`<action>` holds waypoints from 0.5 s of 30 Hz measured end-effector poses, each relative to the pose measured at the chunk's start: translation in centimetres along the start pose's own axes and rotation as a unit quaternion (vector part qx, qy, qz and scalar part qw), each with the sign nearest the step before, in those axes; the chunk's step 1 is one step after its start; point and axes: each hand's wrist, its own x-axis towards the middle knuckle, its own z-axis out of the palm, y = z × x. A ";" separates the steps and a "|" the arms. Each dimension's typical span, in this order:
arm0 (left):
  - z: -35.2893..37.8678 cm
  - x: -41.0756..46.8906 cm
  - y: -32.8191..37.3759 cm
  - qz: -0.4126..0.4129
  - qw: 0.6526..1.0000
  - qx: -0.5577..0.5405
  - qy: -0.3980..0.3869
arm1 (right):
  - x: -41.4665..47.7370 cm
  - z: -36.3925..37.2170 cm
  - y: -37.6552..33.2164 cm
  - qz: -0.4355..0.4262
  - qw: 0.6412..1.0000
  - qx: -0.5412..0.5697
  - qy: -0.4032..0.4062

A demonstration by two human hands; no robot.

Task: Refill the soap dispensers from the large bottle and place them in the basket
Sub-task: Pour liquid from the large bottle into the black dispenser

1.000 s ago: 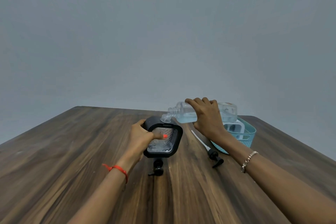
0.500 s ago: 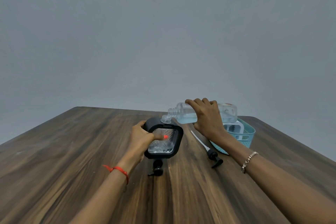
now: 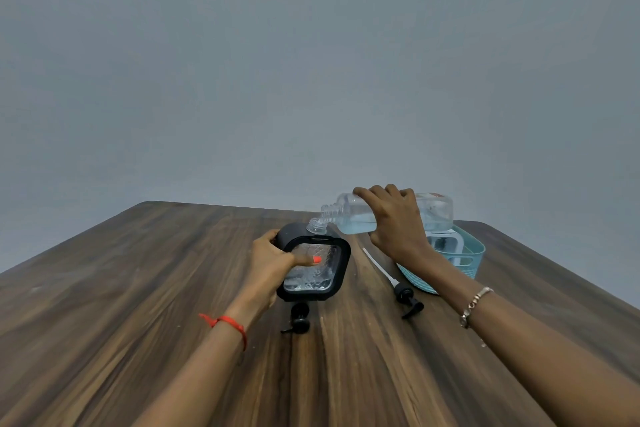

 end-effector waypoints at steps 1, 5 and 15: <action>0.0 0.0 0.0 0.000 1.000 -0.002 -0.001 | 0.0 0.0 0.0 0.000 1.000 0.000 -0.001; 0.0 -0.1 0.0 -0.003 1.000 0.001 -0.004 | 0.0 -0.1 -0.1 0.000 1.000 0.001 -0.001; 0.0 -0.4 0.0 -0.002 1.000 -0.014 -0.007 | -0.1 -0.1 -0.1 -0.003 1.000 -0.002 0.000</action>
